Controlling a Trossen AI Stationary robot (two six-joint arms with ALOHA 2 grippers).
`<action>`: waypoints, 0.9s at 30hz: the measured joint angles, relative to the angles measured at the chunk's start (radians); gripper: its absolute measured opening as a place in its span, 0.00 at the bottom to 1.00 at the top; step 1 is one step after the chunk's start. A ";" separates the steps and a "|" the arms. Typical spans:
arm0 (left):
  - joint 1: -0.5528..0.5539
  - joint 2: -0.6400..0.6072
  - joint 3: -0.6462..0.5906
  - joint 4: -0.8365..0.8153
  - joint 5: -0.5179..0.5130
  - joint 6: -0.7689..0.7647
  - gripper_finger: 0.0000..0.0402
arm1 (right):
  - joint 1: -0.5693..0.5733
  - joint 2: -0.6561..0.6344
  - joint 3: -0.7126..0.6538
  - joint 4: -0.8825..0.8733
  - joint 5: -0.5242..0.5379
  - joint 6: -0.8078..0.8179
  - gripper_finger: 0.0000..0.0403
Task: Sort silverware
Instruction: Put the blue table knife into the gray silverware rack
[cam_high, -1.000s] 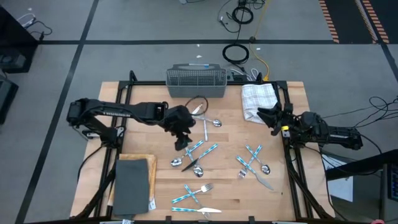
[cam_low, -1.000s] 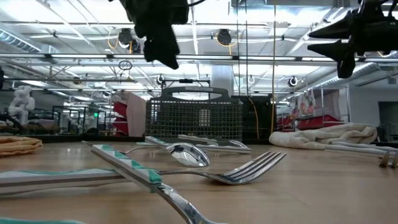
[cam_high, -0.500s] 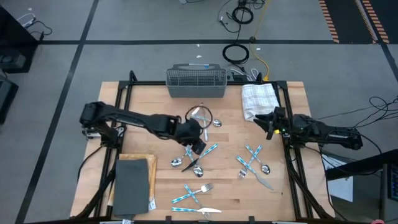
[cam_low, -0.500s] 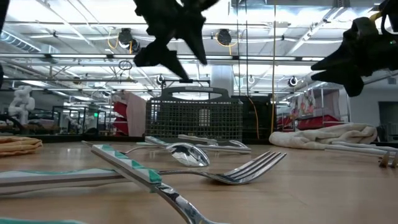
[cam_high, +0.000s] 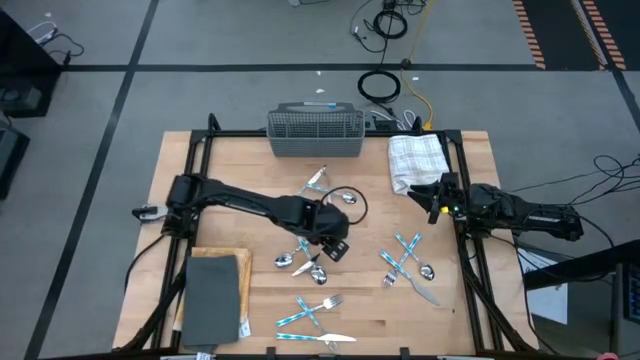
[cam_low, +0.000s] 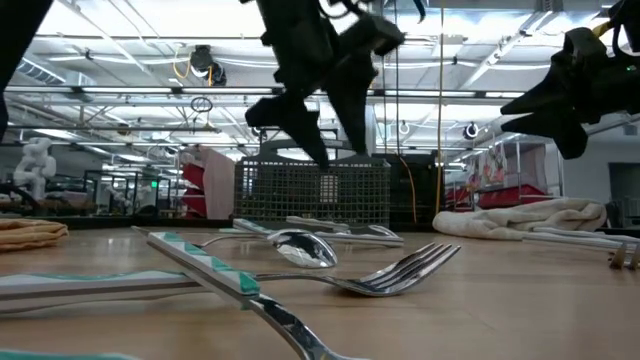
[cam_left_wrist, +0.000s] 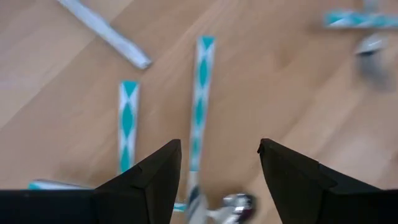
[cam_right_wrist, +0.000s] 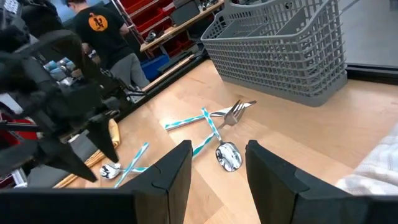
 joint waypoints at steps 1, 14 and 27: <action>-0.001 0.018 0.014 -0.021 0.001 0.007 0.56 | 0.000 0.000 0.000 -0.001 0.000 -0.010 0.35; -0.030 0.117 0.088 -0.125 0.006 0.024 0.56 | 0.000 0.000 0.000 -0.030 0.000 -0.025 0.35; -0.030 0.138 0.088 -0.125 0.010 0.075 0.56 | 0.000 0.000 0.000 -0.079 0.000 -0.027 0.35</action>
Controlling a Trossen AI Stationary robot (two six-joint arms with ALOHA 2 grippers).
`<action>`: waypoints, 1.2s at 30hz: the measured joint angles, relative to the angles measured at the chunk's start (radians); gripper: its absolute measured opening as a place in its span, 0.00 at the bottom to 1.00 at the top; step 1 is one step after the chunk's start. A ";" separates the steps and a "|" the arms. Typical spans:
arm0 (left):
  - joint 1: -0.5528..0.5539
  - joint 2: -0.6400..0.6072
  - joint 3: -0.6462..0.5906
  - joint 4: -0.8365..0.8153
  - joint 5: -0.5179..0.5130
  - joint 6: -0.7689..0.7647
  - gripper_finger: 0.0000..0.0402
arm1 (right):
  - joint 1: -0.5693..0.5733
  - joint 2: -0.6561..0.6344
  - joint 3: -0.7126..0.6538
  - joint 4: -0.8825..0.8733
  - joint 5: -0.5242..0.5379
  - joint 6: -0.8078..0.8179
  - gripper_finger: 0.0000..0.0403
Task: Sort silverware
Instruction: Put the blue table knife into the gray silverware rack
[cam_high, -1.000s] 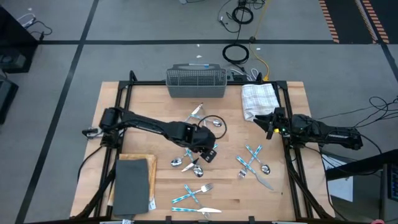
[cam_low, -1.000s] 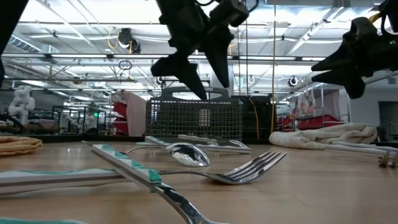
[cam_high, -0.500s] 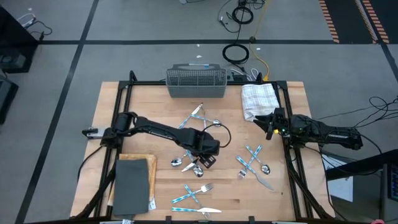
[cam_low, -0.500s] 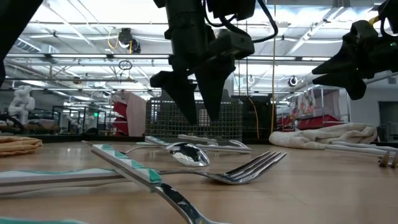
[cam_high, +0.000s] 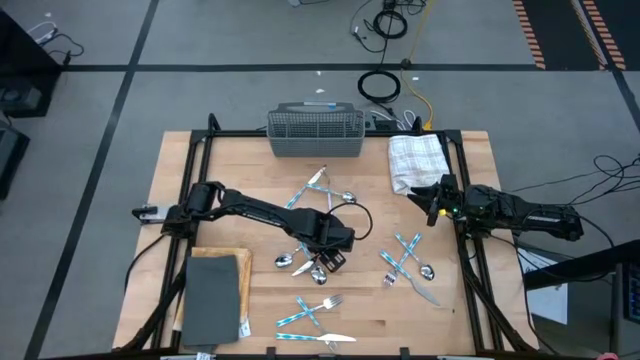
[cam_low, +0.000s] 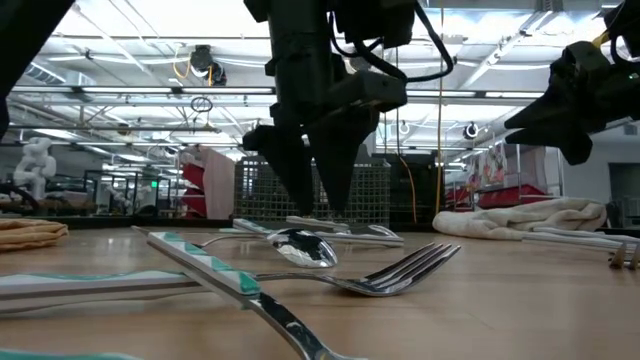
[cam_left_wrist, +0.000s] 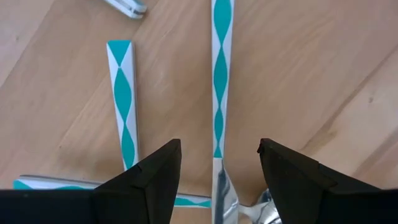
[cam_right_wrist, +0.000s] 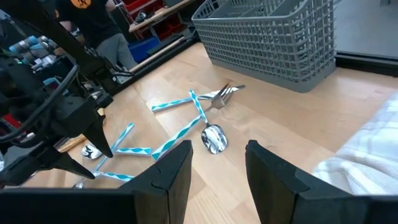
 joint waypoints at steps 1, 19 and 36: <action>0.000 0.000 0.000 0.000 0.000 0.000 0.56 | 0.000 0.000 0.000 0.000 0.000 0.000 0.35; -0.014 0.079 0.000 -0.033 0.038 0.022 0.52 | 0.000 0.001 0.000 -0.032 0.000 -0.011 0.35; -0.012 0.087 0.044 -0.043 0.141 0.080 0.06 | 0.000 0.002 -0.001 -0.032 0.000 -0.018 0.35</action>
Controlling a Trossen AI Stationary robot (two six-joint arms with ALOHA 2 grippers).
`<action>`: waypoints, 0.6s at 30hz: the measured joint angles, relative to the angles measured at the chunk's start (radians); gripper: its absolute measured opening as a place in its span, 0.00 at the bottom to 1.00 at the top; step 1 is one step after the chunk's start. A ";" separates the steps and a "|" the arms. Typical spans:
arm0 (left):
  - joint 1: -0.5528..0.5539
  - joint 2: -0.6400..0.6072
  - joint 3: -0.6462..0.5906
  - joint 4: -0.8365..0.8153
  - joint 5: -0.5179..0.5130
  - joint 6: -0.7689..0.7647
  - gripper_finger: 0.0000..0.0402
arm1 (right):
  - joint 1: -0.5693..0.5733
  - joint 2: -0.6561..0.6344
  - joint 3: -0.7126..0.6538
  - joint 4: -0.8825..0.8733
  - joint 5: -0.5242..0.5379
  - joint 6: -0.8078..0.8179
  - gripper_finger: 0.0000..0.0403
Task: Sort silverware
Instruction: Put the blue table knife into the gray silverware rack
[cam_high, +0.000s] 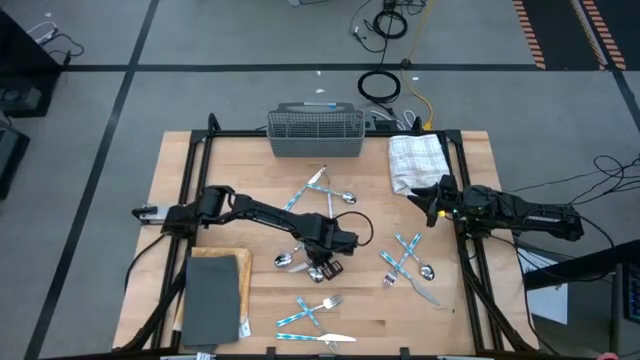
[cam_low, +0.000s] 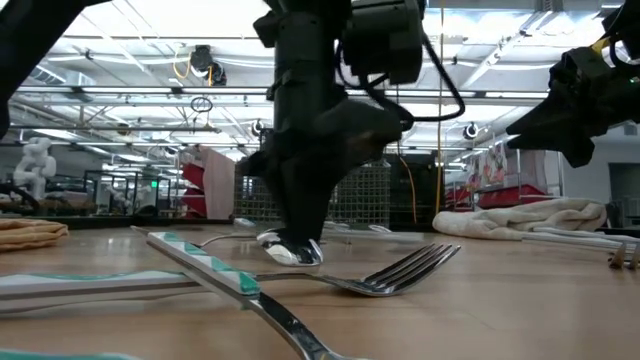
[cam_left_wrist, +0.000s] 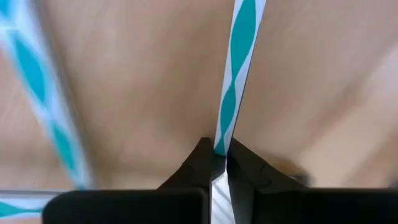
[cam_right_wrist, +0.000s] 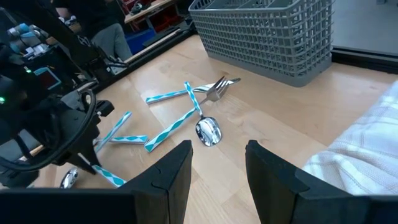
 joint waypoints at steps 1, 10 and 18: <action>-0.002 0.000 0.022 -0.014 0.000 0.005 0.06 | 0.000 0.000 0.000 0.000 0.000 0.001 0.35; 0.013 -0.002 0.264 -0.164 -0.109 0.090 0.06 | 0.000 0.000 0.000 -0.001 0.004 0.029 0.35; 0.043 -0.003 0.554 -0.417 -0.362 0.282 0.06 | 0.000 0.000 0.000 -0.002 0.005 0.063 0.35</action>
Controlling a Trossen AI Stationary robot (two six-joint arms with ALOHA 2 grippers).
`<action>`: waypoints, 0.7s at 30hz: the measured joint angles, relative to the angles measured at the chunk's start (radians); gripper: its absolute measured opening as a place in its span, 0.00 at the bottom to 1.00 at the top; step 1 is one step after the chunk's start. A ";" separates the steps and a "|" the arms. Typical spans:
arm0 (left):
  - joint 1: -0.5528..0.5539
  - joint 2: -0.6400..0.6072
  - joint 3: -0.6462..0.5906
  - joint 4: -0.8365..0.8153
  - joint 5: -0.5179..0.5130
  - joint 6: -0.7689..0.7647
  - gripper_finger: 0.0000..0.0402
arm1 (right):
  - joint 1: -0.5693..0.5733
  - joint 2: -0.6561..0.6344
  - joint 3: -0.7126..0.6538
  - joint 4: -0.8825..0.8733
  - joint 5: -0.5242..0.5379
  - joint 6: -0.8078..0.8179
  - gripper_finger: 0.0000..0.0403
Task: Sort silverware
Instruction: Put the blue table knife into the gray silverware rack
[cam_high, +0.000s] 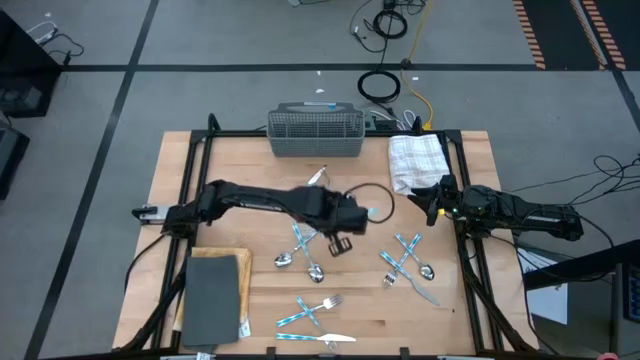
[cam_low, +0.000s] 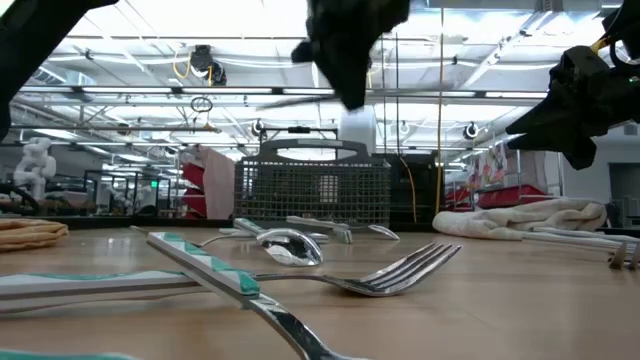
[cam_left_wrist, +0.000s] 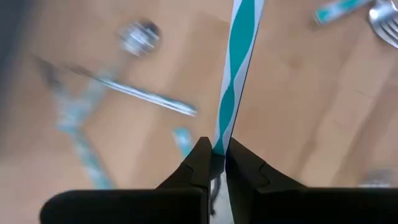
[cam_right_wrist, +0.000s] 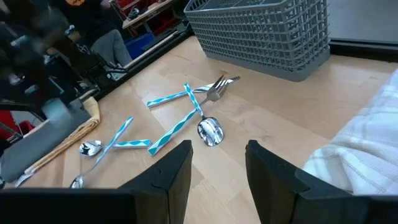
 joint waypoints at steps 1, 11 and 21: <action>0.005 -0.002 0.033 -0.034 -0.040 0.031 0.06 | 0.000 0.000 0.000 0.000 0.000 0.000 0.35; 0.062 -0.143 0.017 -0.164 -0.640 0.418 0.06 | 0.000 0.002 0.000 -0.031 0.003 0.006 0.35; 0.259 -0.184 0.018 -0.166 -0.862 0.825 0.06 | 0.000 0.026 -0.002 -0.032 0.041 0.005 0.35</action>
